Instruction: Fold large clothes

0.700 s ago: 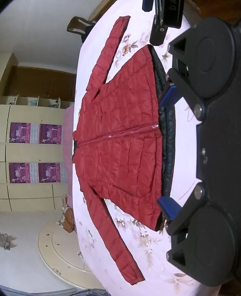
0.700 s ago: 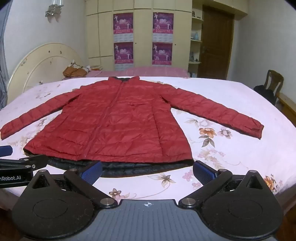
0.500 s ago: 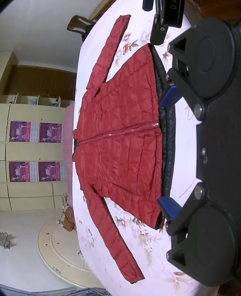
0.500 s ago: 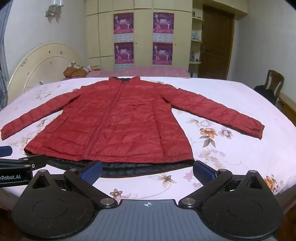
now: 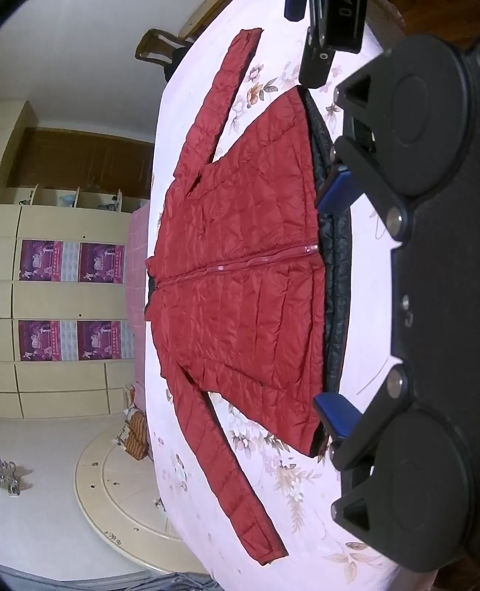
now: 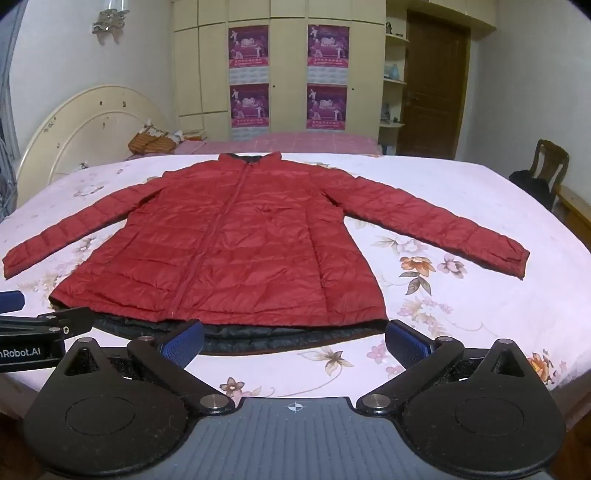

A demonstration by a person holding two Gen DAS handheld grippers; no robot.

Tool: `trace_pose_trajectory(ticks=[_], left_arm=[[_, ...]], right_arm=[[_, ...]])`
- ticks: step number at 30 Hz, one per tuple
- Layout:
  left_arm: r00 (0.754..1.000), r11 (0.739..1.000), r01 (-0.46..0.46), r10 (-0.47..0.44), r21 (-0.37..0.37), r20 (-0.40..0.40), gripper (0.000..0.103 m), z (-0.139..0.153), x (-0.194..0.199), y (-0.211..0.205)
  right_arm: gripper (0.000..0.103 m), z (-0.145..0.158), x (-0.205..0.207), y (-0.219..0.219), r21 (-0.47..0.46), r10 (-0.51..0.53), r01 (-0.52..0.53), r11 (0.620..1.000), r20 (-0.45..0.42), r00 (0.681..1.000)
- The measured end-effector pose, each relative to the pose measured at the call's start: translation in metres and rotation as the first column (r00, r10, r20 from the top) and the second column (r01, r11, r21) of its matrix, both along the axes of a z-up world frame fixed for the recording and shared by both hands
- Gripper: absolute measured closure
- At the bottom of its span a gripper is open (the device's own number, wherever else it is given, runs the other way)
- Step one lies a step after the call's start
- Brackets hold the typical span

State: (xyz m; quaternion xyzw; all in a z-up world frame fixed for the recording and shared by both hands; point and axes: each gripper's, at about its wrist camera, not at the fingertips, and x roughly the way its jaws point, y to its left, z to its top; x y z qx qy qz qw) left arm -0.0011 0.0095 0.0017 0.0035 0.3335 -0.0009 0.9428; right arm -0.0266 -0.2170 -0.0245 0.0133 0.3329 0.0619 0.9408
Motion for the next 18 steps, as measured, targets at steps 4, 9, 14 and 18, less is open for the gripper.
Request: trace_pose_trajectory(ticks=[4,9,14,18], left_arm=[[1.0,1.0,-0.009,0.009,0.002,-0.001,0.0,0.0009,-0.0004,-0.0034],[1.0,1.0,-0.009,0.009,0.002,0.0,0.0,0.001,-0.0005,-0.0032],[1.0,1.0,-0.012,0.012,0.004,-0.001,0.0,0.0005,0.0013,-0.0043],[1.0,1.0,-0.012,0.012,0.004,-0.001,0.0,0.0006,0.0013,-0.004]], right_arm=[[0.0,-0.0001,0.0013,-0.0014,0.002,0.001,-0.001,1.0,0.0,1.0],[0.0,-0.0003,0.0022,-0.0014,0.002,0.001,-0.001,1.0,-0.001,1.0],[0.0,-0.0002,0.0027,-0.0013,0.002,0.0,0.0,1.0,0.001,1.0],[0.0,0.0,0.0031,-0.0012,0.003,-0.001,0.001,1.0,0.001,1.0]])
